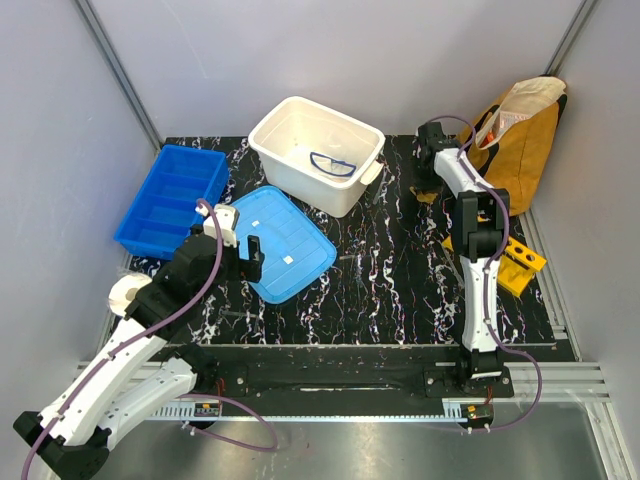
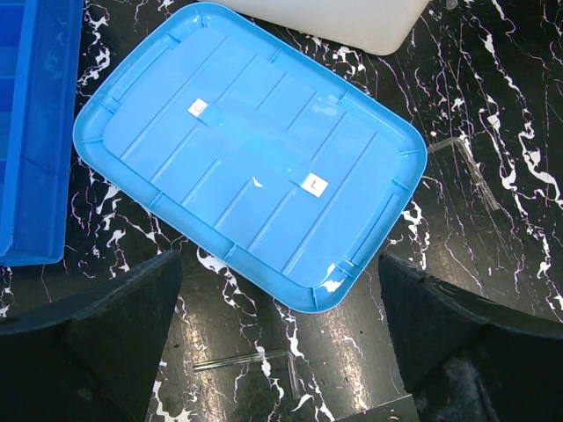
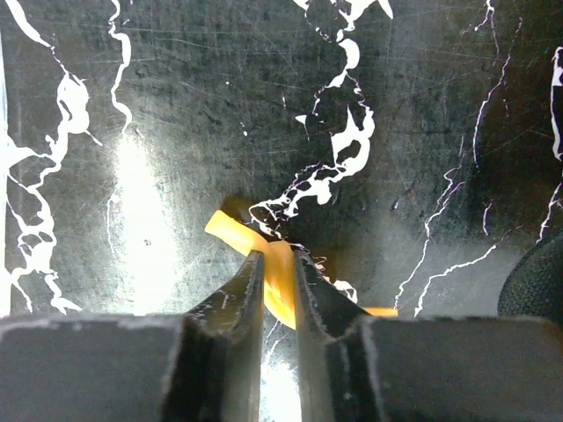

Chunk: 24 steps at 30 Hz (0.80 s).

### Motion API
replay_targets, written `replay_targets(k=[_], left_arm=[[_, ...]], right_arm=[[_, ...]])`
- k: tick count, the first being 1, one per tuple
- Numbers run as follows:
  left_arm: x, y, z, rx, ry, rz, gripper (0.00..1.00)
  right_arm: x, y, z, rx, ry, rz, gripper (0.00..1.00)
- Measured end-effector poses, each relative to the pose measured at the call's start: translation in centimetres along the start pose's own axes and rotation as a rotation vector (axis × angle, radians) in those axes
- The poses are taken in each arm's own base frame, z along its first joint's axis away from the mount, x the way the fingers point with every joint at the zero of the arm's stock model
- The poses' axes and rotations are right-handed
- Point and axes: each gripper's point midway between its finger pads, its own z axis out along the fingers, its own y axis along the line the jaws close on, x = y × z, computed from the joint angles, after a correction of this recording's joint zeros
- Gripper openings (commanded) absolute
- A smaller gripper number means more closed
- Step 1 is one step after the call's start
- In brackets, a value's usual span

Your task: Organize the chemistry lab equipment

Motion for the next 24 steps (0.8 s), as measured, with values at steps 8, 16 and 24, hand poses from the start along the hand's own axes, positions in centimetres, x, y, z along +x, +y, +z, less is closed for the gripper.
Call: replay_targets(k=[8,16,24], left_arm=[[0.0,0.0,0.0,0.000,0.000,0.000,0.96],[0.0,0.0,0.0,0.000,0.000,0.000,0.96],[-0.1,0.0,-0.2,0.002,-0.009,-0.003,0.97]], right_arm=[[0.8,-0.1,-1.0,-0.007,0.012,0.007,0.00],[1.9,0.3,-5.3,-0.049,-0.006,0.070,0.00],[-3.6,2.2,-14.6,-0.202,-0.266,0.197,0.00]])
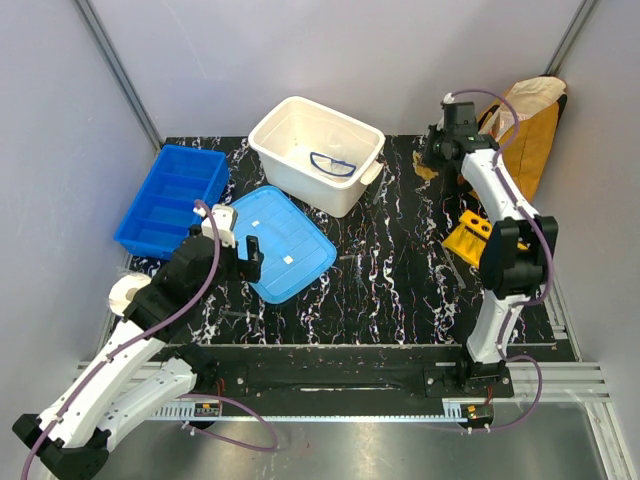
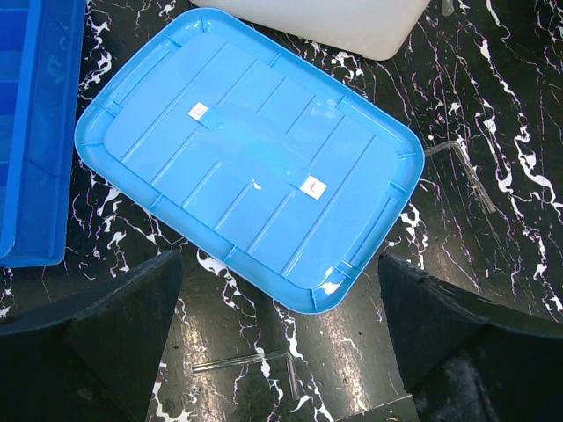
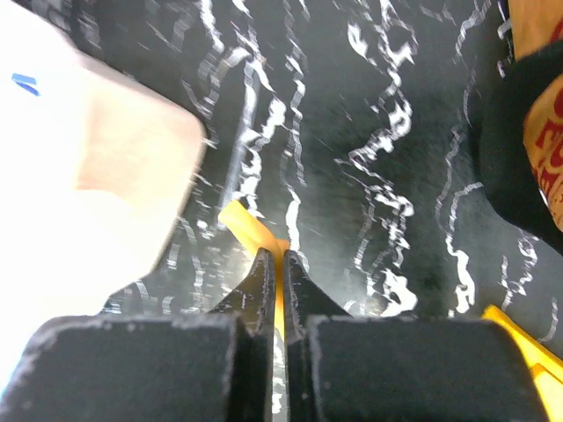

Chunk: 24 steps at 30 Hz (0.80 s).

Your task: Organize the chemistry lab equipment

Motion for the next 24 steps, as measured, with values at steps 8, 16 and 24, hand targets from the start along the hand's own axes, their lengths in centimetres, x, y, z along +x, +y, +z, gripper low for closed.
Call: replay_targets(k=[8,16,24], left_arm=[[-0.1,0.0,-0.1,0.001,-0.005,-0.001,0.96],[-0.5,0.1,-0.6,0.006,-0.029,-0.008,0.96],[-0.8,-0.1,-1.0,0.022,-0.046,-0.013,0.96]], right_arm=[[-5.8,6.0,-4.6,-0.192,-0.246,0.105,0.02],[-7.3,14.8,-5.0,-0.369,-0.338,0.128,0.04],[-8.1,21.2,-0.4,-0.431,-0.370,0.133,0.08]])
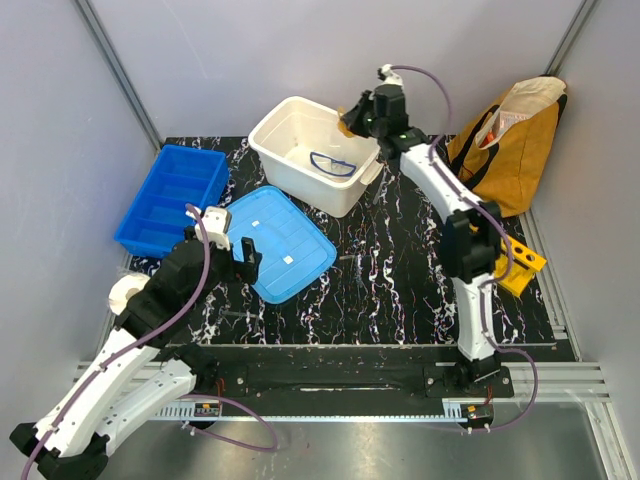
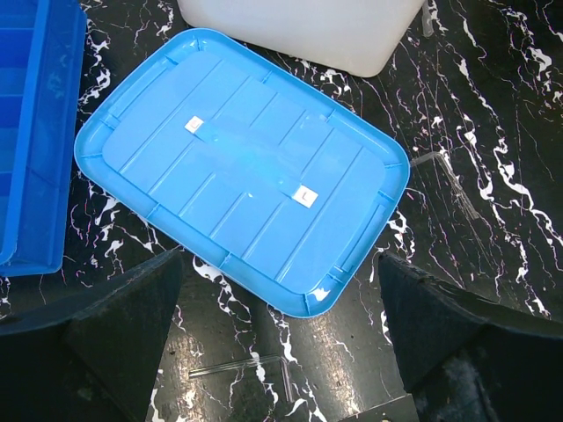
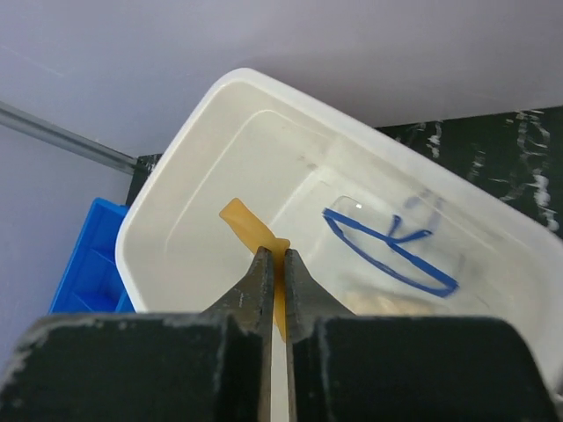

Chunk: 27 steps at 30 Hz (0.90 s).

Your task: Organize the chemistry lab equipment

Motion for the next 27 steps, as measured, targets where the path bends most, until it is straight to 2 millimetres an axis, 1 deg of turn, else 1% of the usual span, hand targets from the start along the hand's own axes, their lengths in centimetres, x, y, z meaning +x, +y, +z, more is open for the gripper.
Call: replay_targets(k=[4,6,9,11,13,15,17,19,22,24,27], left_arm=[[-0.1,0.0,-0.2,0.002,-0.008,-0.002,0.97],[-0.2,0.0,-0.2,0.003,-0.012,-0.003,0.96],[-0.3,0.0,-0.3,0.005,-0.016,-0.004,0.96],[-0.3,0.0,-0.3,0.006,-0.016,-0.004,0.96],[-0.2,0.0,-0.3,0.005,-0.015,-0.004,0.96],[-0.2,0.0,-0.3,0.005,-0.017,-0.004,0.96],[-0.3,0.0,-0.4,0.005,-0.017,-0.005,0.96],[-0.3,0.0,-0.4,0.006,-0.018,-0.005,0.96],[-0.3,0.0,-0.4,0.007,-0.017,-0.005,0.96],[-0.2,-0.1,-0.4,0.009,-0.017,-0.004,0.96],[-0.2,-0.1,-0.3,0.009,-0.015,-0.003,0.96]], right_arm=[[2.7,2.8,3.7,-0.050,0.017,-0.013,0.11],[3.9,4.2,5.2,-0.077,0.024,-0.020,0.15],[5.3,6.3,7.2,-0.119,0.022,-0.031,0.27],[6.1,6.7,7.6,-0.126,0.030,-0.036,0.34],[7.2,7.0,7.6,-0.115,0.053,-0.047,0.41],[7.4,7.0,7.6,-0.108,0.051,-0.056,0.48],[7.3,6.5,7.5,-0.097,0.051,-0.074,0.52],[7.4,6.0,7.4,-0.077,0.062,-0.088,0.52],[7.6,5.4,6.5,-0.052,0.095,-0.107,0.52],[7.3,5.5,5.5,-0.048,0.117,-0.119,0.54],[6.3,6.1,3.2,-0.045,0.141,-0.144,0.55]])
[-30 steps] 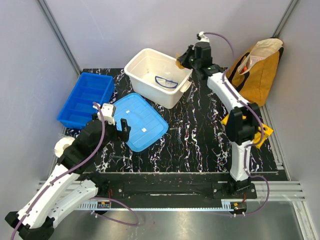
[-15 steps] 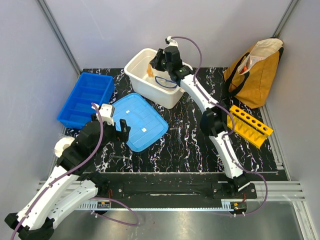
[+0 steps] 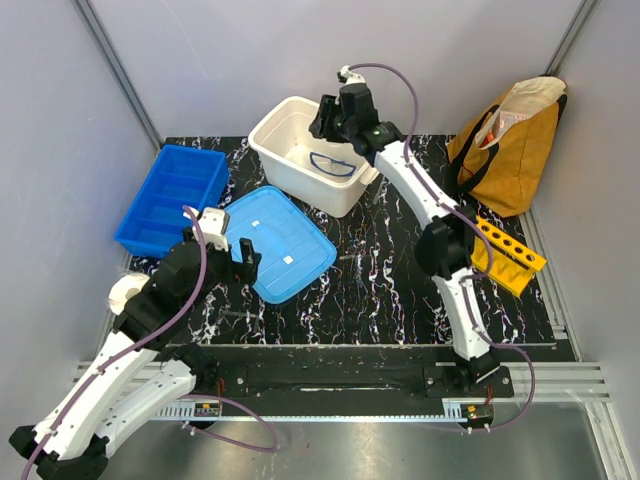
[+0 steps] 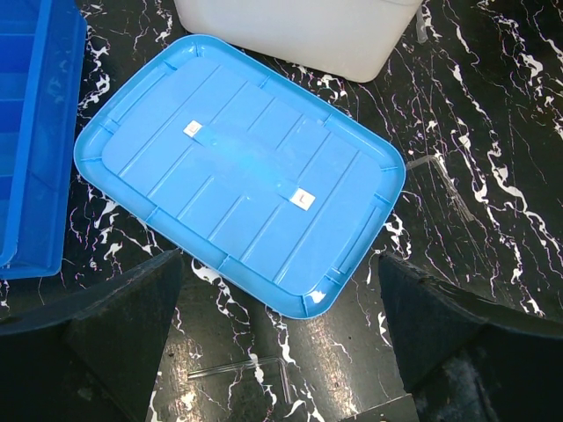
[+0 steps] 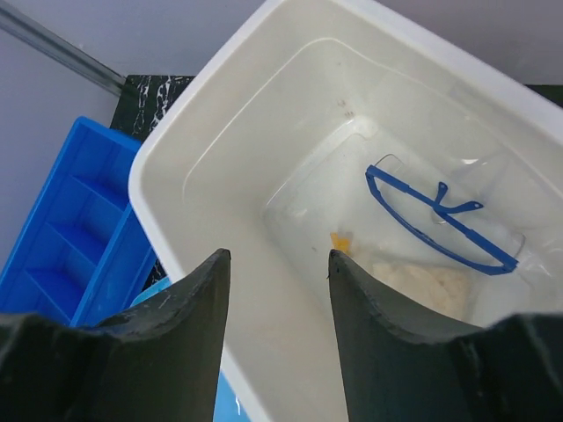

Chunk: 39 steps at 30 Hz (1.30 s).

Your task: Organize the chemistry lab equipment

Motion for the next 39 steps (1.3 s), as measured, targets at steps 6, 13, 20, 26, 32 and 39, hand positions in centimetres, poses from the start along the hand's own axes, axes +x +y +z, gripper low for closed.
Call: replay_targets(k=[6,13,20,26,32,39], left_arm=[[0.0,0.0,0.0,0.000,0.000,0.000,0.96],[0.3,0.0,0.3,-0.002,0.014,0.004,0.95],[1.5,-0.2,1.5,-0.016,0.083,0.011,0.94],[4.0,-0.9,3.4,-0.019,0.250,0.023,0.90],[7.2,-2.2,5.2,-0.008,0.427,0.031,0.87],[13.3,-5.8,7.1,0.023,0.665,0.155,0.79]], right_arm=[[-2.9,1.1,-7.3,0.019,0.008,-0.071,0.57],[-1.8,0.5,-16.2,0.044,0.053,-0.111,0.57],[3.1,-1.7,-20.6,0.077,0.133,-0.073,0.57],[7.7,-2.9,-24.1,0.050,0.197,-0.044,0.57],[8.3,-2.5,-28.1,-0.026,0.106,-0.017,0.57],[8.6,-2.8,-30.1,-0.074,-0.032,0.039,0.57]])
